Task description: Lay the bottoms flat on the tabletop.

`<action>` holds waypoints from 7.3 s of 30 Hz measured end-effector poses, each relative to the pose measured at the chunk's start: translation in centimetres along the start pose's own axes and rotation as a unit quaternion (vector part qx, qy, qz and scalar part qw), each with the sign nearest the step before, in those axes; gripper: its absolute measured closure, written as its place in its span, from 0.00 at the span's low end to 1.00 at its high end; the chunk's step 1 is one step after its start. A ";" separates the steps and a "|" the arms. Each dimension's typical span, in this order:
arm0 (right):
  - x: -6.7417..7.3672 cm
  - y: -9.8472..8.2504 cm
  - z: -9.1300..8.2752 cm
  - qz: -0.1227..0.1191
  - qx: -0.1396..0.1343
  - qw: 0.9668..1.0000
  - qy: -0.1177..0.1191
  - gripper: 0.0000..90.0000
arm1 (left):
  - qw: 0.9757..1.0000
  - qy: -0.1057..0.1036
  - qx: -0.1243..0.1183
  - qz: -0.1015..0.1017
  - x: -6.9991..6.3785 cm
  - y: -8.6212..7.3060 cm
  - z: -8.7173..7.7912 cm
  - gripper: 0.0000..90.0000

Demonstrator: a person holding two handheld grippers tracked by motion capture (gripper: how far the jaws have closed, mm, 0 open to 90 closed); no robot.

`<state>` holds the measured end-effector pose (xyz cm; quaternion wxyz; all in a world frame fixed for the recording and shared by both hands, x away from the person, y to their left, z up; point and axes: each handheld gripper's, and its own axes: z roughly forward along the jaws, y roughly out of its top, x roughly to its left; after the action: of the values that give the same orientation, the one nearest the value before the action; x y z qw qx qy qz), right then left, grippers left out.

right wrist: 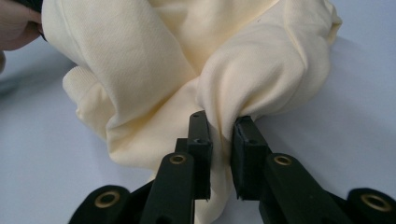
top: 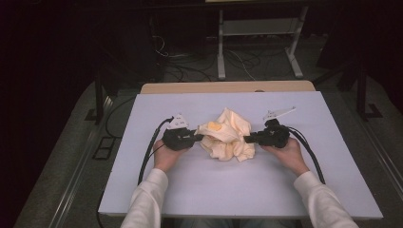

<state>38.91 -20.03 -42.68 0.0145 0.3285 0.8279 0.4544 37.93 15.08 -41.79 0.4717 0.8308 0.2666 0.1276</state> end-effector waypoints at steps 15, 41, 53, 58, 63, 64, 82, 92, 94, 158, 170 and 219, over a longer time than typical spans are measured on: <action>1.3 1.3 -2.4 -0.003 -0.020 1.000 0.017 0.90 | 0.999 0.028 -0.030 0.020 0.4 4.7 -5.2 0.85; 1.5 3.6 -4.9 -0.019 -0.023 0.999 0.018 0.90 | 0.996 -0.002 -0.024 0.081 -0.9 12.3 -6.1 0.86; -1.7 1.6 -6.1 0.025 -0.023 0.999 -0.014 0.90 | 0.997 -0.026 -0.025 0.072 -1.3 12.3 -3.9 0.86; -2.7 0.5 -6.4 0.043 -0.019 0.999 -0.026 0.89 | 0.997 -0.035 -0.025 0.069 -1.5 12.4 -2.9 0.86; -3.8 -0.7 -6.8 0.060 -0.014 0.997 -0.038 0.89 | 0.996 -0.043 -0.026 0.069 -1.8 12.6 -2.1 0.86; -3.8 -0.7 -6.8 0.060 -0.014 0.997 -0.038 0.89 | 0.996 -0.045 -0.026 0.068 -1.9 12.7 -1.9 0.86; -6.5 -3.1 -8.4 0.130 -0.033 0.987 -0.083 0.83 | 0.995 -0.086 -0.035 0.045 -2.7 12.3 1.7 0.86; -5.9 -2.7 -10.3 0.127 -0.094 0.983 -0.098 0.67 | 0.993 -0.112 -0.038 0.030 -3.5 11.7 3.8 0.86; -5.5 -2.4 -10.5 0.122 -0.099 0.983 -0.096 0.64 | 0.992 -0.116 -0.037 0.029 -3.7 11.6 4.3 0.86; -2.5 2.5 -7.3 0.109 -0.097 0.989 -0.031 0.94 | 0.991 -0.128 -0.028 -0.023 -5.3 9.3 8.1 0.59; -4.0 2.2 -6.7 0.144 -0.106 0.983 -0.051 0.94 | 0.993 -0.089 -0.064 -0.036 -4.0 8.5 5.6 0.38; -7.9 0.8 -7.3 0.200 -0.110 0.968 -0.107 0.94 | 0.992 -0.108 -0.044 -0.055 -4.8 1.0 4.6 0.21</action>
<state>43.21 -29.58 -39.95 0.0478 0.5308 0.6836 0.4986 36.43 8.65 -43.18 0.5403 0.8020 0.2536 0.0225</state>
